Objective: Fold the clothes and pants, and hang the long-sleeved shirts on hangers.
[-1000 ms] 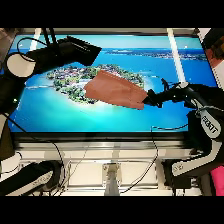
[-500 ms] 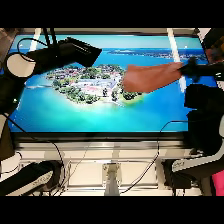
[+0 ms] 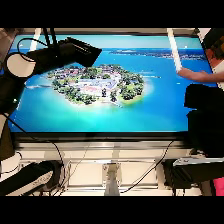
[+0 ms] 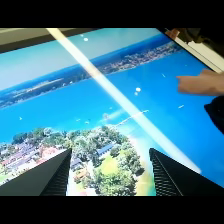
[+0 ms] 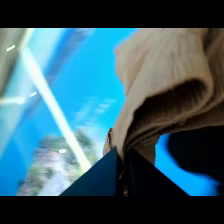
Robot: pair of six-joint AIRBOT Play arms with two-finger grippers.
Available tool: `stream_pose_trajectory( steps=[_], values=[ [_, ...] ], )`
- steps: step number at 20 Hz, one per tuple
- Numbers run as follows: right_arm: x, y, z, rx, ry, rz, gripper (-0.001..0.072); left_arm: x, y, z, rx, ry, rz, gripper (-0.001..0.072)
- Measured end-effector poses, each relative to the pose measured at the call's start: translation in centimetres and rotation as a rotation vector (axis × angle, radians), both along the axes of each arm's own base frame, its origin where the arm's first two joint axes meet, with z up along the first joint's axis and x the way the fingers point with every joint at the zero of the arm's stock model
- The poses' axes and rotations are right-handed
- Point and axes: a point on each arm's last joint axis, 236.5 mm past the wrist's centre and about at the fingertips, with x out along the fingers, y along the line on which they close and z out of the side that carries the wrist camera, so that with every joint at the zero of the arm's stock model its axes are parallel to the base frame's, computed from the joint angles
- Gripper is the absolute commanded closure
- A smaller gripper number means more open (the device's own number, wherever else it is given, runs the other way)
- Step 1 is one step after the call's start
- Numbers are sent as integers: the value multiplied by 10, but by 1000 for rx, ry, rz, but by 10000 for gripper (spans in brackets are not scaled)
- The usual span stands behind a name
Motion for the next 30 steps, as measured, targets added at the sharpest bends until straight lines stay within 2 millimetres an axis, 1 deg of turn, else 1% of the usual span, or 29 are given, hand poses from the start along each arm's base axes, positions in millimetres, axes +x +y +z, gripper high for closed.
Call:
stream_pose_trajectory(
  steps=[2, 4, 7, 8, 9, 10, 11, 14, 15, 16, 17, 18, 19, 20, 21, 22, 23, 24, 25, 26, 27, 28, 30],
  values=[
    [-51, -17, -18, 16, 150, -59, 692, 0, 0, 0, 0, 0, 0, 171],
    [-93, -27, -33, 40, 273, -130, 691, 0, 0, 0, 0, 0, 0, 171],
    [-133, -36, -44, 42, 398, -203, 681, 0, 0, 0, 0, 0, 0, 171],
    [-144, -38, -46, 35, 434, -225, 581, 0, 0, 0, 0, 0, 0, 171],
    [-153, -41, -48, 28, 466, -243, 396, 0, 0, 0, 0, 0, 0, 171],
    [-160, -42, -48, 22, 491, -255, 287, 0, 0, 0, 0, 0, 0, 171],
    [-166, -44, -49, 15, 510, -266, 280, 0, 0, 0, 0, 0, 0, 171],
    [-174, -45, -48, 5, 534, -283, 288, 0, 0, 0, 0, 0, 0, 171],
    [-174, -44, -46, 5, 529, -286, 429, 0, 0, 0, -1, 0, 0, 171],
    [-167, -41, -43, 16, 499, -277, 697, 0, 0, 0, 0, 0, 1, 171],
    [-151, -35, -37, 38, 428, -251, 689, 0, 0, 0, 0, 0, 1, 171],
    [-129, -27, -27, 67, 330, -212, 689, 0, 1, 0, 0, 0, 1, 207],
    [-99, -12, -9, 100, 195, -140, 689, 0, 1, 0, 0, -1, 2, 343],
    [-70, 6, 15, 128, 52, -55, 689, 0, 1, 2, -3, -5, 4, 483],
    [-40, 32, 50, 154, -120, 58, 689, 0, 2, 5, -6, -12, 6, 569],
    [-15, 68, 97, 176, -311, 203, 688, -2, 4, 11, -13, -27, 12, 634],
    [-4, 104, 141, 193, -471, 339, 688, -5, 6, 19, -21, -46, 16, 697],
    [-2, 139, 181, 209, -615, 465, 688, -9, 8, 30, -31, -69, 21, 698],
    [-5, 171, 217, 219, -746, 576, 688, -14, 12, 42, -43, -99, 28, 698],
    [-11, 198, 246, 230, -852, 662, 688, -20, 16, 57, -55, -138, 35, 698],
    [-20, 222, 270, 246, -942, 743, 688, -27, 20, 72, -66, -176, 42, 698],
    [-26, 239, 286, 263, -1003, 794, 687, -36, 25, 87, -80, -212, 48, 697],
    [-33, 264, 305, 302, -1081, 869, 687, -52, 33, 111, -100, -274, 55, 697]
  ],
)
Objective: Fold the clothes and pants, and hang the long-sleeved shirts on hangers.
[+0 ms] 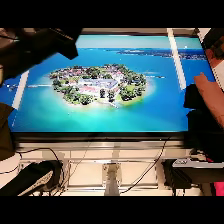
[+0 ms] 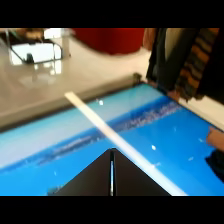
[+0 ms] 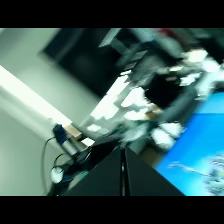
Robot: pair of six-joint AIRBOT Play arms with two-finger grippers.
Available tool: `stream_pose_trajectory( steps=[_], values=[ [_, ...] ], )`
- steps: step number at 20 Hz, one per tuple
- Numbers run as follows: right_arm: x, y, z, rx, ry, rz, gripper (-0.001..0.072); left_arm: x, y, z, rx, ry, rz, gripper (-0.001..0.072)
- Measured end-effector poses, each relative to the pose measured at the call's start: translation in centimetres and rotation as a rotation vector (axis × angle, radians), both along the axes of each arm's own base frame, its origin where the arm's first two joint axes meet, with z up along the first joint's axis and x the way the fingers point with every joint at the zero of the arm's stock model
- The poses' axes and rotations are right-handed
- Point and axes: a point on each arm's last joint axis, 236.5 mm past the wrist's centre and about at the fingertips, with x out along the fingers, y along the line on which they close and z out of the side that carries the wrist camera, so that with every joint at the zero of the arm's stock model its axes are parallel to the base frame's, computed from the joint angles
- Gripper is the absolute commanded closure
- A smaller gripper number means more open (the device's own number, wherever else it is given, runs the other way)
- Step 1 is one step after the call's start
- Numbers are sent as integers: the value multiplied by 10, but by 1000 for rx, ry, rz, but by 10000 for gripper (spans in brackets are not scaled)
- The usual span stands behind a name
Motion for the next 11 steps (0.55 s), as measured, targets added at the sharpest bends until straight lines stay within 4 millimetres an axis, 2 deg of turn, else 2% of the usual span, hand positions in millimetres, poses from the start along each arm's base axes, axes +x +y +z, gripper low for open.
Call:
stream_pose_trajectory(
  steps=[2, 5, 11],
  values=[
    [-3, 16, 13, 31, -47, 53, 687, -16, 7, 20, -18, -48, 5, 697],
    [-1, 26, 20, 52, -67, 78, 688, -33, 14, 39, -35, -98, 9, 697],
    [-1, 32, 24, 60, -79, 85, 687, -42, 19, 49, -46, -124, 12, 697]
  ],
)
